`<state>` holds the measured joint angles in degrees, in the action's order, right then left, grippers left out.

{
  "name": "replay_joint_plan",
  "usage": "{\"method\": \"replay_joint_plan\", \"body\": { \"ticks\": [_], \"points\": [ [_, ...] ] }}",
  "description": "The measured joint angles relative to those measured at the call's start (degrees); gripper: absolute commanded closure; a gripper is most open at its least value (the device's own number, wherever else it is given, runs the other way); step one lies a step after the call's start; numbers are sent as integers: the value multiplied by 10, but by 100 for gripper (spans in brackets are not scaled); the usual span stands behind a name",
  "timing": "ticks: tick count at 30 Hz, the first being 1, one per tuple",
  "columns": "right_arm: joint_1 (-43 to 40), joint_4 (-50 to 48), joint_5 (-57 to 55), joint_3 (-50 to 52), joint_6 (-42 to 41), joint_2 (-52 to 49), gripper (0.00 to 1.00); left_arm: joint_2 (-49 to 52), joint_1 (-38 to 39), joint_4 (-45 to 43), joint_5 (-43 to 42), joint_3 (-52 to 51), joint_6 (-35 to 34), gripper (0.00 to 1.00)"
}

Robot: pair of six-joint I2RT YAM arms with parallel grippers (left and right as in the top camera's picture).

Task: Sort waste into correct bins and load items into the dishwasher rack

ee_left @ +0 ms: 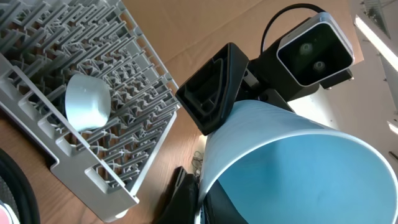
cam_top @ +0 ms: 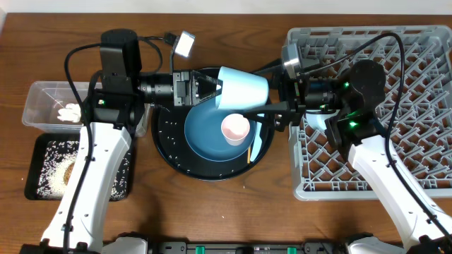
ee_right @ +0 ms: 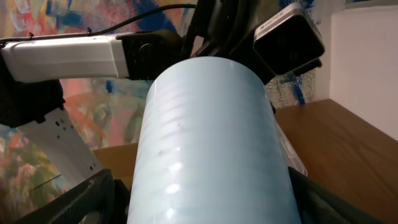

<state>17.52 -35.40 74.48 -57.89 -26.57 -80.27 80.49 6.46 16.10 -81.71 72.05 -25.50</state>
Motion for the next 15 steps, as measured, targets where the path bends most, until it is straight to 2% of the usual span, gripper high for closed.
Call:
{"method": "replay_joint_plan", "body": {
  "ticks": [15],
  "points": [
    [14,-3,-23,0,-2,0,20,0,0,2,-1,0,0,94]
  ]
}}
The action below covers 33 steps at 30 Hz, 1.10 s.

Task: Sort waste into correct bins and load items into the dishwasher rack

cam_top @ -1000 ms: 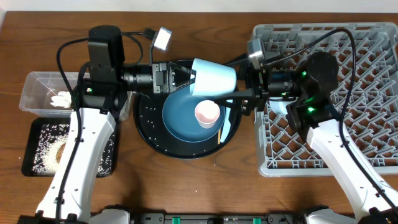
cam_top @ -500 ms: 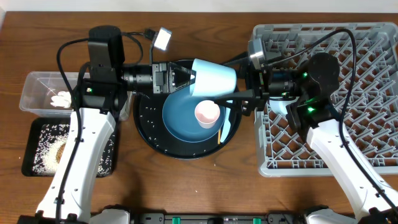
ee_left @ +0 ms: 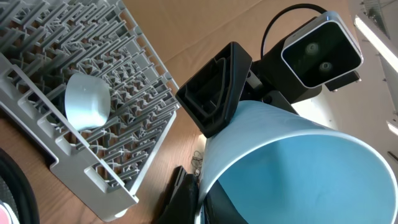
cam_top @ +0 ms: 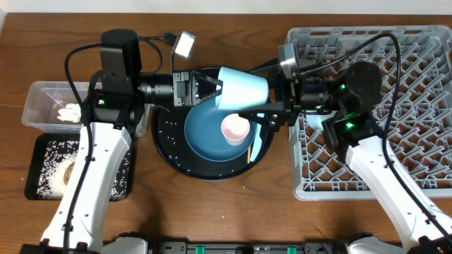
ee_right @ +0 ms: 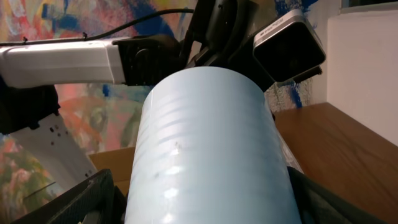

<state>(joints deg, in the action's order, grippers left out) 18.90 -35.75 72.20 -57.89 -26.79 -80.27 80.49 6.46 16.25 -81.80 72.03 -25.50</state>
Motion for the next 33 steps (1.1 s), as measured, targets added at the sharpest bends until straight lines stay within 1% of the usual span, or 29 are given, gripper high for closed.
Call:
{"method": "replay_joint_plan", "body": {
  "ticks": [2,3,5,6,7,8,12,15,19,22,25,29,33],
  "points": [
    [1,0,-1,0,0,0,21,0,0,0,-1,0,0,94],
    [2,0,-2,0,0,0,24,0,0,0,-2,0,0,94],
    [1,-2,-3,0,0,-3,36,0,0,0,-2,0,0,94],
    [2,-2,-5,0,1,-5,44,0,0,0,-3,0,0,94],
    [1,-2,-6,0,-4,-8,55,0,0,0,-2,0,0,94],
    [1,-2,-7,0,-2,-9,59,0,-1,1,-2,-1,0,94],
    [1,-1,-15,0,-12,-13,62,0,-3,1,1,-2,4,93],
    [1,-2,-15,0,-12,-12,67,0,-3,-1,1,-2,4,93],
    [1,-4,-16,0,-16,-12,72,0,-6,-22,1,-3,2,89],
    [-4,-3,-14,0,-30,-13,72,0,-17,-32,5,-3,0,89],
    [-23,-1,0,0,-54,-17,71,0,-49,-30,24,-3,-1,89],
    [-52,-1,14,0,-94,-17,71,1,-104,17,70,-3,-3,89],
    [-96,-1,22,0,-152,-17,78,1,-133,101,128,-3,6,89]
  ]
}}
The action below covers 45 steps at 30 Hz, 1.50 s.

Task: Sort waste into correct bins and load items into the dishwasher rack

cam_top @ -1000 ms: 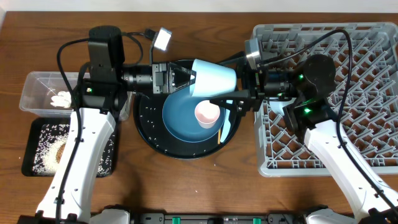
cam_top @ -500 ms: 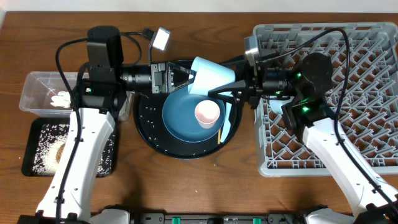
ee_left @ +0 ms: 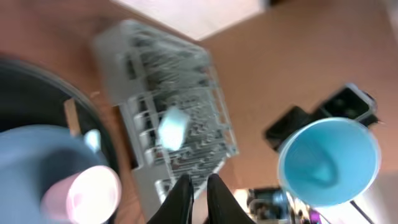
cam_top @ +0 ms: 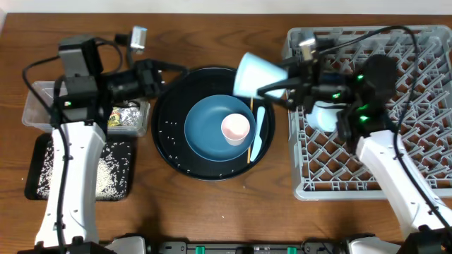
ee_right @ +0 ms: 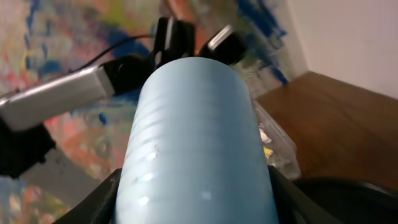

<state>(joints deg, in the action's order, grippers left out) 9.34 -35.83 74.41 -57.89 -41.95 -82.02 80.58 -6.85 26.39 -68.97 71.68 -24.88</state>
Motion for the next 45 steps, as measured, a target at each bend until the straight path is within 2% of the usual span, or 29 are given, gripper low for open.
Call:
{"method": "replay_joint_plan", "body": {
  "ticks": [7,18,21,24,25,26,32,45],
  "points": [
    [-94,6,16,0,-78,0,78,0,-5,113,135,0,45,89],
    [-229,18,35,-2,-196,0,83,0,-5,136,273,0,59,88],
    [-241,19,50,-15,-222,0,82,0,-5,145,313,0,63,55],
    [-241,19,67,-38,-239,0,84,0,-5,157,357,0,68,43],
    [-241,18,71,-46,-245,0,85,0,-5,159,372,0,69,36],
    [-241,17,74,-53,-250,0,85,0,-5,161,390,0,68,2],
    [-241,18,84,-61,-268,0,85,0,-5,167,438,0,69,2],
    [-240,18,87,-61,-271,0,85,0,-5,167,454,0,69,2]
  ]
}}
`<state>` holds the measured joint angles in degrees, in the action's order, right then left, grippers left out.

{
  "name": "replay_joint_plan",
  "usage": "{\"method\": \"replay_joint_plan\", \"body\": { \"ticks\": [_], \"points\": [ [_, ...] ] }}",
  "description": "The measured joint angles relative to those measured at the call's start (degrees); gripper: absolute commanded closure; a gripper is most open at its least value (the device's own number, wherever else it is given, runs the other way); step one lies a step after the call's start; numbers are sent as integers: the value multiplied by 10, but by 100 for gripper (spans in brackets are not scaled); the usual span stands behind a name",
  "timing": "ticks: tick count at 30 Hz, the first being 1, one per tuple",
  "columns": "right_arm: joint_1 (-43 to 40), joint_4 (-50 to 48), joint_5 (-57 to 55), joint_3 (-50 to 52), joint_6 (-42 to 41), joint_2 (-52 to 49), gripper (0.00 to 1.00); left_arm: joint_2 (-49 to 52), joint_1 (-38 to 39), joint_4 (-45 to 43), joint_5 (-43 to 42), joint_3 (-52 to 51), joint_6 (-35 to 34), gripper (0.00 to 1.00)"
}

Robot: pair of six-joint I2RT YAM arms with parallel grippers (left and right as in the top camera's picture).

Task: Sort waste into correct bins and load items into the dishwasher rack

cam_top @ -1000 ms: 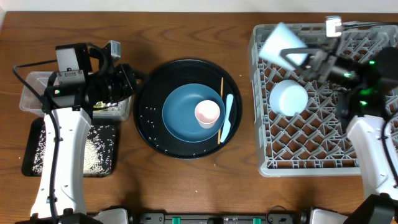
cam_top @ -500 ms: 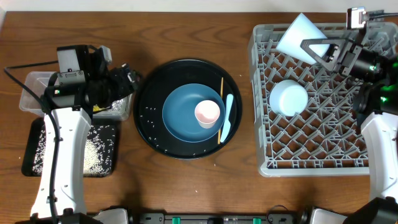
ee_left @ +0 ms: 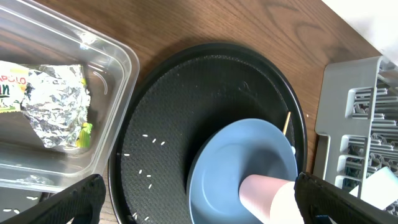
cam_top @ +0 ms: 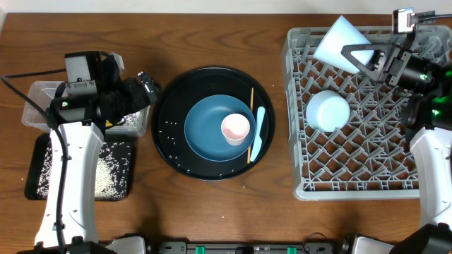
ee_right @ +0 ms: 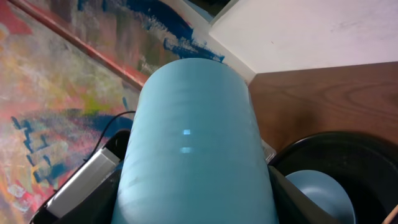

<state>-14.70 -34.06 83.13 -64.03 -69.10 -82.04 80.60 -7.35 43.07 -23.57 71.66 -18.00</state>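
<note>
My right gripper (cam_top: 357,53) is shut on a light blue cup (cam_top: 337,35), tilted above the back left corner of the grey dishwasher rack (cam_top: 367,185). In the right wrist view the cup (ee_right: 193,130) fills the frame between my fingers (ee_right: 93,208). A white bowl (cam_top: 328,111) sits upside down in the rack. My left gripper (cam_top: 147,86) hangs open over the left edge of the black round tray (cam_top: 166,144), holding nothing. On the tray lie a blue plate (cam_top: 208,130) with a pink cup (cam_top: 235,128), a chopstick (cam_top: 250,123) and a blue spoon (cam_top: 258,134).
A clear bin (cam_top: 39,92) at the left holds a foil wrapper (ee_left: 53,109) and white wads. In front of it is a black bin (cam_top: 42,187) with rice. Rice grains (ee_left: 146,140) dot the tray. My left gripper's fingers (ee_left: 53,202) stand wide apart.
My right gripper has carried the light blue cup from over the tray's back right edge to over the rack's back left corner. My left gripper has opened and now faces down at the tray.
First both grippers were at the light blue cup above the tray, the left on its rim, the right around its body. Then the left had let go and stood back by the clear bin. The right alone now holds the cup over the rack.
</note>
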Motion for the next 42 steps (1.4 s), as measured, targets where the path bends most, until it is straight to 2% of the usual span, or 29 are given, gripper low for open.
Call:
{"method": "replay_joint_plan", "body": {
  "ticks": [10,13,17,22,26,31,38,42],
  "points": [
    [0,4,9,0,0,1,81,0,0,0,0,0,0,2],
    [0,43,7,-5,8,7,79,0,0,0,0,0,0,2],
    [0,195,-9,-49,57,21,79,0,0,0,0,0,0,2],
    [1,517,-68,-143,205,35,79,0,0,0,0,0,0,2],
    [14,734,-186,-203,344,39,83,0,0,0,0,0,0,2],
    [44,904,-386,-243,478,40,85,0,0,0,0,0,0,2],
    [56,1058,-692,-253,555,40,82,0,0,0,0,0,0,2],
    [56,1097,-799,-253,568,40,82,0,0,0,0,0,0,2]
  ]
}}
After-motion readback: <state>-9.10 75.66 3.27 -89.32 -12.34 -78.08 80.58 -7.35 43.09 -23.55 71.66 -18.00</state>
